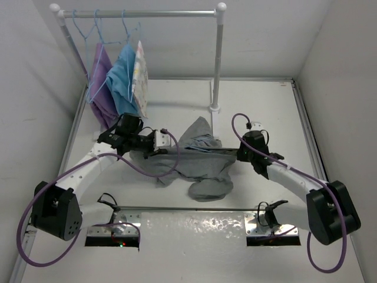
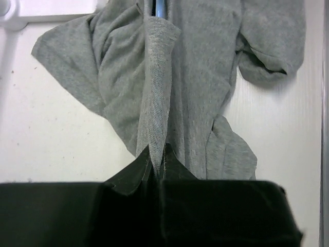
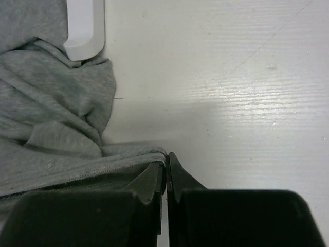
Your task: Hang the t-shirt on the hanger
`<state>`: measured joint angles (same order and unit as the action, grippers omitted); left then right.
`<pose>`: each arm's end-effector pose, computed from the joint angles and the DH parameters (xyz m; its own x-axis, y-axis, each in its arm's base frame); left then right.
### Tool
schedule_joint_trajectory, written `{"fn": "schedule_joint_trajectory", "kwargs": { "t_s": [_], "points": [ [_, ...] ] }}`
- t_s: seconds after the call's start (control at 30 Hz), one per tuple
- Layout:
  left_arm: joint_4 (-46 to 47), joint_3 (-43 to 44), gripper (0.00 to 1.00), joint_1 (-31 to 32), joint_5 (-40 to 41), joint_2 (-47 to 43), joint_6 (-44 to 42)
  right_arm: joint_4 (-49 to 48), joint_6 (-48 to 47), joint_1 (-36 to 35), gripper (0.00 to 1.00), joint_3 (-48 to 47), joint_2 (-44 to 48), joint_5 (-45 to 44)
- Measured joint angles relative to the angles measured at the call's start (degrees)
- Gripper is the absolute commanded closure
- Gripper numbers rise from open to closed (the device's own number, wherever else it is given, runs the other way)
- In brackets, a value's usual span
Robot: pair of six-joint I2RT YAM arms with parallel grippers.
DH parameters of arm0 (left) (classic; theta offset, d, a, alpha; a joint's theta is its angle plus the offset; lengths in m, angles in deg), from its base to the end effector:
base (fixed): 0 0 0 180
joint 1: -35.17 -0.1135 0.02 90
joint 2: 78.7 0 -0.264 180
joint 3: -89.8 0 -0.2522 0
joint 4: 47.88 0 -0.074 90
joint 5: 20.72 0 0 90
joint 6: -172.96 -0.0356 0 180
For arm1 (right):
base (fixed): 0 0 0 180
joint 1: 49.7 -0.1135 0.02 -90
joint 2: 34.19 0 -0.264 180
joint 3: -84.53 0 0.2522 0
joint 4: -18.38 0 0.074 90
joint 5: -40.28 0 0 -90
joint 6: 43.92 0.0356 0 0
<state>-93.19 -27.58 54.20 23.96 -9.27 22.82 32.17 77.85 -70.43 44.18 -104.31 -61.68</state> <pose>0.2172 -0.1017 0.2526 0.1853 0.5812 -0.7924 0.9667 0.0369 0.2531 0.2159 0.0738 0.1616 -0.6563 0.3023 -0.6913 0.1643 0.9515 0.2601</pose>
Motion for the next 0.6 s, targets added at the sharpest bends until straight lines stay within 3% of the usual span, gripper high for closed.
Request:
{"fn": "schedule_joint_trajectory", "kwargs": {
  "t_s": [0.3, 0.6],
  "points": [
    [6.95, -0.02, 1.0, -0.72, 0.79, 1.49, 7.41, 0.17, -2.93, -0.37, 1.0, -0.04, 2.23, 3.74],
    [12.66, -0.96, 1.0, 0.24, -2.6, 5.42, 11.19, -3.58, -12.61, -14.1, 1.0, -7.58, 3.15, 8.87]
  ]
}}
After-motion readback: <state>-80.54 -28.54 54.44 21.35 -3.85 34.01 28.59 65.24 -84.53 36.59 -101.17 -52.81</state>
